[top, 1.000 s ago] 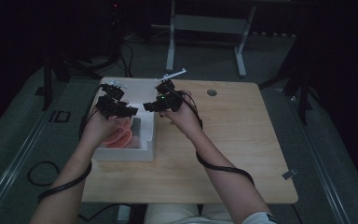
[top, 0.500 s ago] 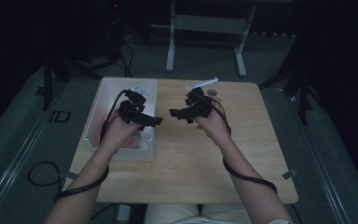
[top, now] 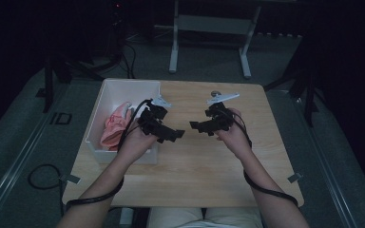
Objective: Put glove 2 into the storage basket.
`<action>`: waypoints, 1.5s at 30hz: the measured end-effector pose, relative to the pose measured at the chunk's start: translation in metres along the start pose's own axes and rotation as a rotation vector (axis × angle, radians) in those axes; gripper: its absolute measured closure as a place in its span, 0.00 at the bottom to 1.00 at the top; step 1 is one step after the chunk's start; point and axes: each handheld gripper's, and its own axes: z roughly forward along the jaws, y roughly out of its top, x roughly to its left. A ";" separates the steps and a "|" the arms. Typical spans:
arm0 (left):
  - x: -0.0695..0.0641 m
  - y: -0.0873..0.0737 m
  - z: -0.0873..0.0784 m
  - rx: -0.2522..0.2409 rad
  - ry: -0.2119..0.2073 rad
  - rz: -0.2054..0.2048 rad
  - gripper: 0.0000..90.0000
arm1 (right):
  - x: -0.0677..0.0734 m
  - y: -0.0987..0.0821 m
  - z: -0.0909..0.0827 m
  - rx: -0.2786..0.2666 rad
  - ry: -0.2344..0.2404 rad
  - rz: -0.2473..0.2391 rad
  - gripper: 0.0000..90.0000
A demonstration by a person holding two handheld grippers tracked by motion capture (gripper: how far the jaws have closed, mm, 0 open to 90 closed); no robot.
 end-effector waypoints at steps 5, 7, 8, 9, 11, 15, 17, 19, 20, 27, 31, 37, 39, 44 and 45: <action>-0.025 -0.001 0.011 -0.012 -0.055 0.054 0.01 | -0.005 -0.017 -0.002 0.001 -0.001 0.007 0.17; -0.033 -0.002 0.016 -0.009 -0.072 0.067 0.01 | -0.006 -0.023 -0.002 0.007 0.001 0.005 0.17; -0.037 -0.003 0.018 -0.008 -0.077 0.075 0.01 | -0.007 -0.027 -0.002 0.010 0.001 0.004 0.17; -0.045 -0.005 0.024 0.005 -0.088 0.101 0.01 | -0.008 -0.029 -0.002 0.013 0.000 0.005 0.17; -0.052 -0.008 0.030 0.016 -0.091 0.122 0.01 | -0.010 -0.039 -0.002 0.013 0.000 0.010 0.17; -0.063 -0.014 0.041 0.023 -0.116 0.145 0.01 | -0.011 -0.053 0.000 0.027 0.002 0.014 0.17; -0.065 -0.016 0.044 0.027 -0.116 0.156 0.01 | -0.012 -0.056 0.000 0.028 0.002 0.013 0.17; -0.070 -0.020 0.049 0.024 -0.127 0.158 0.01 | -0.013 -0.064 0.001 0.031 0.003 0.013 0.17; -0.071 -0.022 0.051 0.023 -0.130 0.162 0.01 | -0.013 -0.066 0.001 0.033 -0.001 0.008 0.17; -0.080 -0.038 0.069 0.038 -0.151 0.180 0.01 | -0.016 -0.089 0.002 0.046 -0.005 0.006 0.17; -0.083 -0.046 0.077 0.042 -0.171 0.192 0.01 | -0.019 -0.103 0.001 0.046 -0.005 0.001 0.17; -0.085 -0.058 0.089 0.042 -0.190 0.198 0.01 | -0.024 -0.123 0.000 0.045 -0.008 0.013 0.17; -0.085 -0.062 0.092 0.044 -0.193 0.199 0.01 | -0.025 -0.128 -0.001 0.049 -0.010 0.014 0.17; -0.085 -0.073 0.101 0.046 -0.199 0.202 0.01 | -0.026 -0.141 -0.003 0.045 -0.009 0.020 0.17; -0.085 -0.075 0.102 0.048 -0.200 0.200 0.01 | -0.026 -0.143 -0.003 0.045 -0.010 0.022 0.17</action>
